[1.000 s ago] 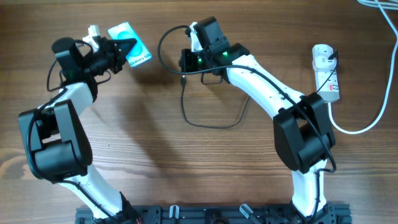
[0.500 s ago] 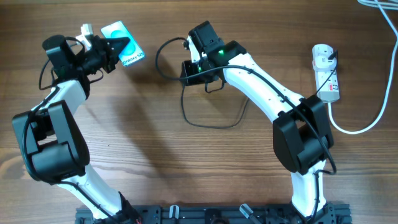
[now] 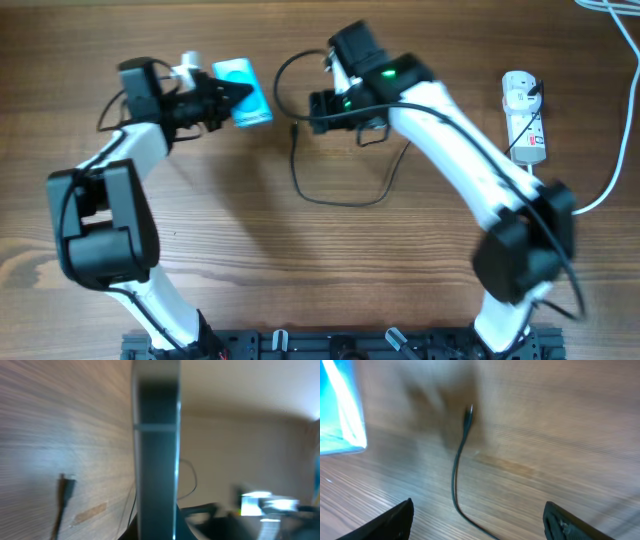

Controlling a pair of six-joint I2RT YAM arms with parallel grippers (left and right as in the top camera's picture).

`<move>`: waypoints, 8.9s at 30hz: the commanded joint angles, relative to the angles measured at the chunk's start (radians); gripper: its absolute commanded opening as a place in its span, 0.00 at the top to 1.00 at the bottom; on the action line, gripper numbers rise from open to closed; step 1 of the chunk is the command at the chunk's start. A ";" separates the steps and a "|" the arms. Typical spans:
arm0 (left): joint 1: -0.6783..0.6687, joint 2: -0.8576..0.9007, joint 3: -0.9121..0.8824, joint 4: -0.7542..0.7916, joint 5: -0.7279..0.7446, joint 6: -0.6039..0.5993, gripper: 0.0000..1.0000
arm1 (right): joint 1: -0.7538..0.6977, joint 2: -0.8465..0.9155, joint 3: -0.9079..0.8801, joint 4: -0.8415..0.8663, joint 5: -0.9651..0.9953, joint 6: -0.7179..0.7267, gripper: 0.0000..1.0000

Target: Plug charger to phone and switch on socket

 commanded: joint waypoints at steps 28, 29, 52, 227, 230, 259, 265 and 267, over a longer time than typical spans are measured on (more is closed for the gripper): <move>0.261 0.002 0.019 -0.030 -0.109 0.050 0.96 | 0.202 0.298 -0.066 0.324 0.251 0.043 0.29; 0.263 0.002 0.019 -0.030 -0.109 0.050 0.96 | 0.202 0.306 -0.066 0.335 0.251 0.043 0.29; 0.263 0.002 0.019 -0.030 -0.105 0.052 0.96 | 0.178 0.429 -0.066 0.467 0.251 0.147 0.61; -0.252 -0.045 0.018 0.757 0.248 -0.536 0.96 | -0.145 -0.209 -0.856 1.595 -0.839 0.745 0.97; -0.252 -0.045 0.018 0.757 0.275 -0.536 0.96 | -0.145 -0.209 -0.856 1.595 -0.830 0.745 0.96; -0.248 -0.045 0.018 0.742 0.306 -0.536 0.96 | -0.147 -0.209 -0.856 1.596 -0.810 0.681 0.94; -0.224 -0.045 0.018 0.742 0.288 -0.533 0.96 | -0.153 -0.210 -0.856 1.586 -0.944 0.615 0.46; -0.209 -0.045 0.018 0.742 0.286 -0.533 0.96 | -0.164 -0.213 -0.856 1.586 -0.980 0.606 0.28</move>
